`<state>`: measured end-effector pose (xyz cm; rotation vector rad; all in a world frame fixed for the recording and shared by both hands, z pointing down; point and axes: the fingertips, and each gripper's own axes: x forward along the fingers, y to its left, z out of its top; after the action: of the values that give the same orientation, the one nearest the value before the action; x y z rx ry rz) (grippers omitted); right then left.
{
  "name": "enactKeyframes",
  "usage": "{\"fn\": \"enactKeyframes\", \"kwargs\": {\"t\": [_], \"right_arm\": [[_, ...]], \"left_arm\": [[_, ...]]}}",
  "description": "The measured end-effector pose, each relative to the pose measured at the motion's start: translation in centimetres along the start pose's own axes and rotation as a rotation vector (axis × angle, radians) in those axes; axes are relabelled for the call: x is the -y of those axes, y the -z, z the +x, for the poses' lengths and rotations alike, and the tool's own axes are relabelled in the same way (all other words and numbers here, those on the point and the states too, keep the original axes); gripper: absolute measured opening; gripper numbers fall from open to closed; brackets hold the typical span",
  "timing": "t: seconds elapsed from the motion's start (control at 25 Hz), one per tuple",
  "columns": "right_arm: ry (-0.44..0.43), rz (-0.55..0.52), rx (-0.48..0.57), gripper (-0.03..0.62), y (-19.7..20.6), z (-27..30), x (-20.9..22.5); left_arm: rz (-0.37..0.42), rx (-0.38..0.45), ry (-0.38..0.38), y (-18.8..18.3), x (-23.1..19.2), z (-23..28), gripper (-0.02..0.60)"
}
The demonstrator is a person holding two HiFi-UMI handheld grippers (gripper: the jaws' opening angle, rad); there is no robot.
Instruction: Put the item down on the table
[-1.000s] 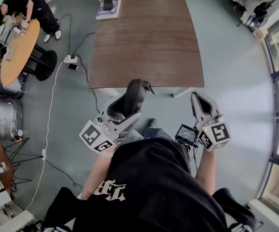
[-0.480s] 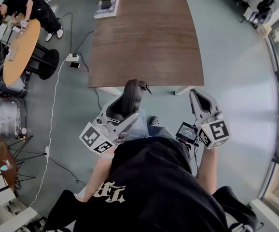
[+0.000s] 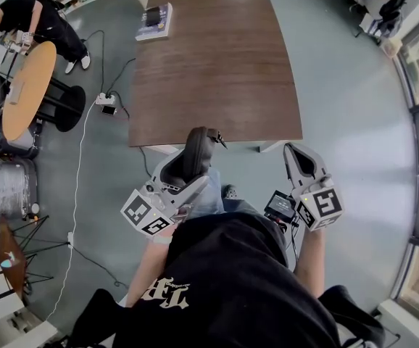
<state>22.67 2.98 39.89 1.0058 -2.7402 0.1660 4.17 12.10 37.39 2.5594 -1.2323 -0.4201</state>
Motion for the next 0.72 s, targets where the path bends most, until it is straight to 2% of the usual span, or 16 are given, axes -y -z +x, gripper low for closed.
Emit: {"fn": "enactKeyframes", "kwargs": {"t": [0.32,0.72], "right_arm": [[-0.005,-0.005,-0.021,-0.012,-0.9,2.6,2.1],[0.008,-0.016,-0.055,-0.012,-2.2,7.0,4.2]], "left_arm": [[-0.026,-0.007,0.002,0.0,-2.3,2.4,0.303],[-0.061,0.002,-0.004,-1.1,-7.7,4.3,0.304]]}}
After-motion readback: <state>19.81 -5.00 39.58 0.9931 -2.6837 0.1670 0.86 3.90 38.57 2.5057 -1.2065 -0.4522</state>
